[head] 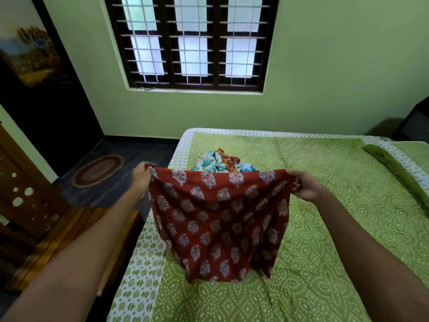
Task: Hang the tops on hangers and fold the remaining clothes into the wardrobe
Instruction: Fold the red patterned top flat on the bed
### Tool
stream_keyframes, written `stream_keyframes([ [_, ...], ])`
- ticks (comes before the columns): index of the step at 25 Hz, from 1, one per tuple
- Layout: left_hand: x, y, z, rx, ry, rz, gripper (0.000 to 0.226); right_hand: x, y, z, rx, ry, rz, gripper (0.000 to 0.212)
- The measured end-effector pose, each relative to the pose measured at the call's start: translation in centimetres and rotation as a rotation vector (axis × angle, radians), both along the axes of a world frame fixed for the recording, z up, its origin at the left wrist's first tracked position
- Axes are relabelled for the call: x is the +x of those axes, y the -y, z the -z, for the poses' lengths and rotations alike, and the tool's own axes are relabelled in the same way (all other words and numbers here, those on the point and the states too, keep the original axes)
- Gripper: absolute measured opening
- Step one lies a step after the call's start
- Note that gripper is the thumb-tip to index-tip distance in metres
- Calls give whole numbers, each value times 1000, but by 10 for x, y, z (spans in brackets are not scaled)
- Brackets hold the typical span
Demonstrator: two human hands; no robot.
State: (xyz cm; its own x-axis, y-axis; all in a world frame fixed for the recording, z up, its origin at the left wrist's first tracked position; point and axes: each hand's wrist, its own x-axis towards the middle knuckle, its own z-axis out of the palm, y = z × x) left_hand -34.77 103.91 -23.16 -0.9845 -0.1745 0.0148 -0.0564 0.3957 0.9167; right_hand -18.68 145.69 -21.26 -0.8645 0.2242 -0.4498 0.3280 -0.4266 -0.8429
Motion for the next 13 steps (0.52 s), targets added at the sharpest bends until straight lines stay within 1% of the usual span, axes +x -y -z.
stream_keyframes([
  [1, -7, -3, -10, 14, -33, 14, 26, -3, -6, -9, -14, -13, 38, 18],
  [3, -17, -12, -30, 48, -85, 48, 27, -8, -12, -27, -28, -52, 69, 18],
  [5, -27, -22, -42, -5, -103, 113, 30, -10, -17, -36, -32, -1, 143, 20],
  [7, -37, -32, -47, -65, -110, 170, 34, -13, -25, -33, -95, 22, 182, 40],
  [8, -41, -36, -50, -61, -114, 178, 35, -12, -25, -32, -108, 25, 186, 43],
  [10, -45, -47, -55, -34, -111, 184, 37, -10, -27, -30, -90, 31, 229, 34],
  [13, -48, -61, -60, 1, -99, 210, 37, -3, -32, -30, -5, -2, 256, 34],
])
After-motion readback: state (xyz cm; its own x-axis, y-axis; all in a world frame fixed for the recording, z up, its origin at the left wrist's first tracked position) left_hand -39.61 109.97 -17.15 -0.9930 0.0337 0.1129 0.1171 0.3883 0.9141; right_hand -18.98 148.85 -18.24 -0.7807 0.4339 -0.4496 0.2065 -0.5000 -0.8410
